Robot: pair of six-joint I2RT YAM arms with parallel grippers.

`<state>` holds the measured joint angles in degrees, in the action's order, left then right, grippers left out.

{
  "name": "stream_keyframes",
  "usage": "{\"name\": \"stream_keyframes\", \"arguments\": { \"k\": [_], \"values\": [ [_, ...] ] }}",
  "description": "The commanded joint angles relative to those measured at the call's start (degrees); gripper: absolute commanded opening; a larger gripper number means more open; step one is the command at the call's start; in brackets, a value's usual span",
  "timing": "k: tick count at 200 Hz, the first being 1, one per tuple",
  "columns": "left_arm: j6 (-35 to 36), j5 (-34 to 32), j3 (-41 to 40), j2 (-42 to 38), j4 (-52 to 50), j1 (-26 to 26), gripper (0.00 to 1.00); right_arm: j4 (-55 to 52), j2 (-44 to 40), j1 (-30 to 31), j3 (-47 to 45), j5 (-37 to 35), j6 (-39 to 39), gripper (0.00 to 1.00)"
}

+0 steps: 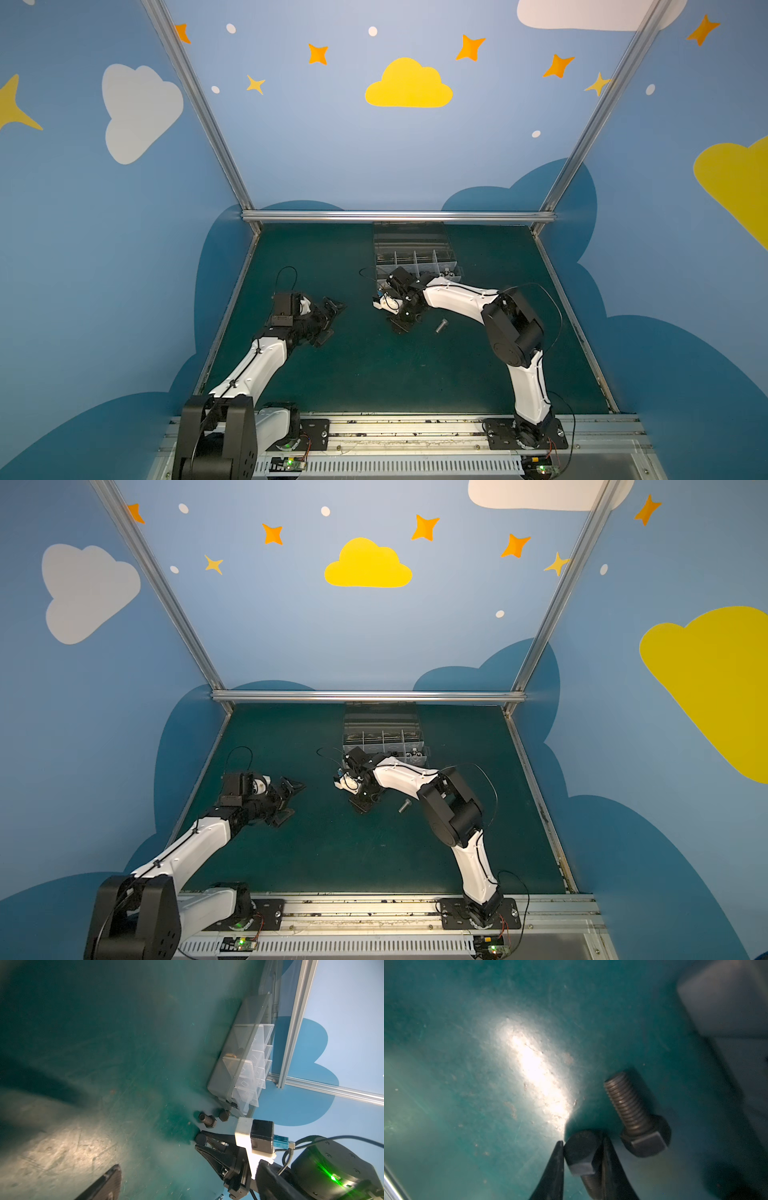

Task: Sort the screws and nuts into containers
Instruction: Pick up the screw from the center of the table, then place the screw into the container.

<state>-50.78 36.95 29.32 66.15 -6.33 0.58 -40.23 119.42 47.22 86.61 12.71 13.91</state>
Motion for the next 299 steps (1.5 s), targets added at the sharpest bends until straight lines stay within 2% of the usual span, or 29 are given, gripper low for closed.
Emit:
{"name": "stream_keyframes", "arguments": {
  "k": [1, 46, 85, 166, 270, 299],
  "values": [
    [1.10, 0.31, -0.23, -1.00, -0.27, -0.32, 1.00, -3.27, -3.97, -0.92, 1.61, 4.24, -0.54, 0.04],
    [0.99, 0.23, -0.20, -1.21, -0.33, -0.44, 1.00, -7.12, -10.15, -5.11, 6.53, 8.70, -0.02, 0.02],
    [0.82, 0.38, -0.23, -1.05, -0.09, -0.41, 1.00, -5.16, -12.26, -8.17, 9.83, 6.01, 1.54, 0.03],
    [0.91, 0.30, -0.14, -1.56, -0.57, -0.48, 1.00, -3.59, -0.22, -9.52, 19.29, -10.57, 0.76, 0.04],
    [0.86, 0.38, 0.30, -0.88, -0.57, -0.47, 1.00, -4.34, 7.35, -8.73, 21.90, -16.52, 1.81, 0.08],
    [0.86, 0.40, 0.30, -0.88, -0.53, -0.45, 1.00, -4.42, 8.11, -8.31, 22.29, -17.33, 2.02, 0.16]
  ]
}}
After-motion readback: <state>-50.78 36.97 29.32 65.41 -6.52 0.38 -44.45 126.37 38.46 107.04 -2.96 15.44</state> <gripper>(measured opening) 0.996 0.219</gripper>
